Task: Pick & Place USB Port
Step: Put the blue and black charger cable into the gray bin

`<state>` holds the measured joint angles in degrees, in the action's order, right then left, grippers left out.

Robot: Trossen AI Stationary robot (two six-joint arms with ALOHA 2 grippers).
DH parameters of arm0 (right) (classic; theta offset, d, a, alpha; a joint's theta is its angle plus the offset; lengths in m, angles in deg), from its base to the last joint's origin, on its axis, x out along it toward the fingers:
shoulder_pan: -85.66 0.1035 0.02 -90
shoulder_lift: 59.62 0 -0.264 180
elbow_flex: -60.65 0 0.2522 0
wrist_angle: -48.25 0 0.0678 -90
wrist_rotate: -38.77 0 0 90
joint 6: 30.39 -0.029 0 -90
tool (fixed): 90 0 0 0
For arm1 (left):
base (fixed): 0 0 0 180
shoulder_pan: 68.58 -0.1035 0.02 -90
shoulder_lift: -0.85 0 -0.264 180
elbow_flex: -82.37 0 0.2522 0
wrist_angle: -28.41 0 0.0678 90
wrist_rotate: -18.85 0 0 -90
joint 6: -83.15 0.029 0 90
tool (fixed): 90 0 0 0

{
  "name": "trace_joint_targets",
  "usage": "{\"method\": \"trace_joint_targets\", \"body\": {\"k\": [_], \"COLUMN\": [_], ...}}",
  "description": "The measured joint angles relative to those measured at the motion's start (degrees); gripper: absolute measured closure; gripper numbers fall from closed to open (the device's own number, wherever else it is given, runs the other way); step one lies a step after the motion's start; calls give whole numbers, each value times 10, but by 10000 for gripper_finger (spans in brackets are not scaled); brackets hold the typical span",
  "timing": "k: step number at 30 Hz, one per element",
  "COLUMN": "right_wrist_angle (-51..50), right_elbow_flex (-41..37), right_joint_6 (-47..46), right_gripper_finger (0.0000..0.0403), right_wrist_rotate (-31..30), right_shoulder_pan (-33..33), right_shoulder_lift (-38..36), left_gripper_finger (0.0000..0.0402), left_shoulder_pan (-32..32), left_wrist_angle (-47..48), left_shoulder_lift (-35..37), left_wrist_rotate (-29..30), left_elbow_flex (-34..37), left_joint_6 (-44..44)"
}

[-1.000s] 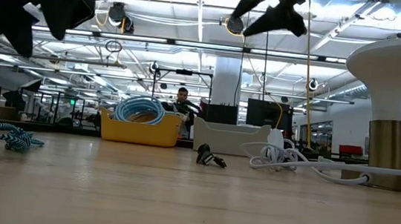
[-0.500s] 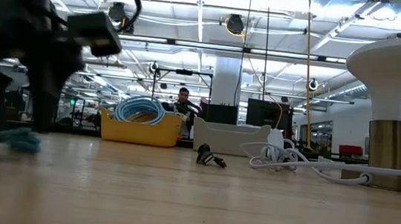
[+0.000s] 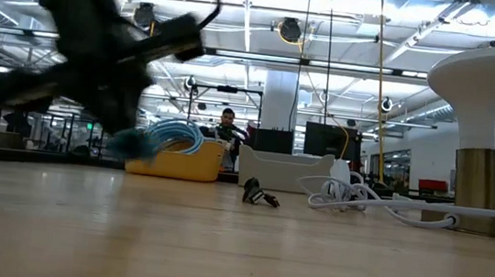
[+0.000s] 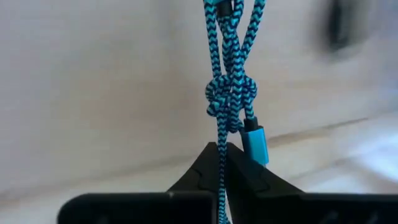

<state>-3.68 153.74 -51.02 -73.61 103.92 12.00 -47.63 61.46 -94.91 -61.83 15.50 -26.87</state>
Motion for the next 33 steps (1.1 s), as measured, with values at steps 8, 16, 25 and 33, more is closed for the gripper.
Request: {"method": "trace_joint_targets", "body": {"k": [8, 16, 25, 33], "right_wrist_angle": [-14, 127, 421, 440], "right_elbow_flex": [-10, -93, -173, -206], "right_joint_6": [-89, -199, -219, -278], "right_gripper_finger": [190, 190, 190, 190], "right_wrist_rotate": [-1, 36, -8, -91], "right_shoulder_pan": [-1, -59, -104, -105], "right_shoulder_lift": [-2, -7, -9, -3], "left_gripper_finger": [398, 399, 399, 399], "left_shoulder_pan": [-82, -111, -128, -122], "left_wrist_angle": [-180, 64, 106, 202], "left_shoulder_lift": [25, 29, 27, 61], "left_wrist_rotate": [93, 173, 131, 183], "left_elbow_flex": [-62, -244, -277, -276], "left_joint_6": [335, 616, 715, 724]}}
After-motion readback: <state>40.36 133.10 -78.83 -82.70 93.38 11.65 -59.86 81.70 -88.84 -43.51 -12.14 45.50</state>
